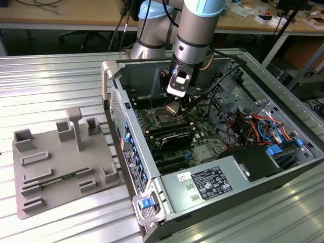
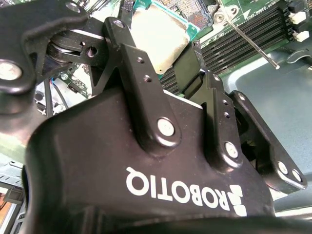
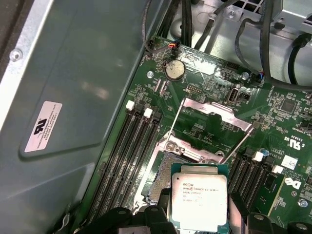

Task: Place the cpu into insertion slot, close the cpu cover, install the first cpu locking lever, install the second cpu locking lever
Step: 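Place the cpu into insertion slot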

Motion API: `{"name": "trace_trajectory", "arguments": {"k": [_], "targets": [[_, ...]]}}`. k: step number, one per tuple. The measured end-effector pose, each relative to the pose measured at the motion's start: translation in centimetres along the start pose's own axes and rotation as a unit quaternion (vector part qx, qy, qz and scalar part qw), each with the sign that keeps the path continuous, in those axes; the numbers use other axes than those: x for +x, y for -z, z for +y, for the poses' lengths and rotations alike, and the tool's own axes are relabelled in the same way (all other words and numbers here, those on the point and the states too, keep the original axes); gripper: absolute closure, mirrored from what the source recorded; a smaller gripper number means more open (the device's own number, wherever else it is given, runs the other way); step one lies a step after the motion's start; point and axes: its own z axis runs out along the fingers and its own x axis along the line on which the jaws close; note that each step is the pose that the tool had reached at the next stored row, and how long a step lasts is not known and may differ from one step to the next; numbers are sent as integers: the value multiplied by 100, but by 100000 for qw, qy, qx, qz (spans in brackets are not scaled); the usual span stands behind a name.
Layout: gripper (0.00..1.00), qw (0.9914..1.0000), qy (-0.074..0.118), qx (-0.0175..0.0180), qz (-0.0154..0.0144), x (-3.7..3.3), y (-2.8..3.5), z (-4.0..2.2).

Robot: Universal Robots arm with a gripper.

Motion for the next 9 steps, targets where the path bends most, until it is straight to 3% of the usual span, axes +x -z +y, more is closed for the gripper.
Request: {"name": "trace_trajectory", "arguments": {"k": [9], "targets": [[45, 99999, -437, 18, -15, 0, 0, 0]]}}
